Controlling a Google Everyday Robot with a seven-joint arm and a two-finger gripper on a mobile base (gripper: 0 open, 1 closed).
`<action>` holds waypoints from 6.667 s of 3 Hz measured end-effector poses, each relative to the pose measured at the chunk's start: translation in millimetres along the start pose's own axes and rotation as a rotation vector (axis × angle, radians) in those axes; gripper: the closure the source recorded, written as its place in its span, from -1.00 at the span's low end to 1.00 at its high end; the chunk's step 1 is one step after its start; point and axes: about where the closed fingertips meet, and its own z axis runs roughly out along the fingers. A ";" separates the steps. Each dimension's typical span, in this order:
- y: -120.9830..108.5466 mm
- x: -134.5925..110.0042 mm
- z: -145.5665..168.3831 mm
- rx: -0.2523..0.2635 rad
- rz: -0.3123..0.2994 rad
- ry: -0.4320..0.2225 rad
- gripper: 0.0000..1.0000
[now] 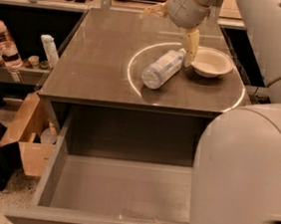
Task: Place blue plastic bottle into top drawer
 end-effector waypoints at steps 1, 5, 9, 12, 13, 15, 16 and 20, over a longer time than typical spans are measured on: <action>-16.5 12.7 29.1 -0.042 0.009 0.021 -1.00; -27.8 35.4 68.3 -0.122 0.076 0.109 -1.00; -12.8 48.5 96.0 -0.106 0.135 0.055 -1.00; -12.6 48.6 96.6 -0.105 0.136 0.053 0.41; -12.6 48.6 96.7 -0.105 0.136 0.054 1.00; -17.5 51.7 85.5 -0.059 0.112 0.066 1.00; -16.7 50.8 61.9 -0.014 0.077 0.078 1.00; 33.7 18.1 -12.7 0.131 -0.075 0.058 1.00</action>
Offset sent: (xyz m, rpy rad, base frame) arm 0.0125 0.0091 -0.0168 -0.0525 0.0375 -0.0039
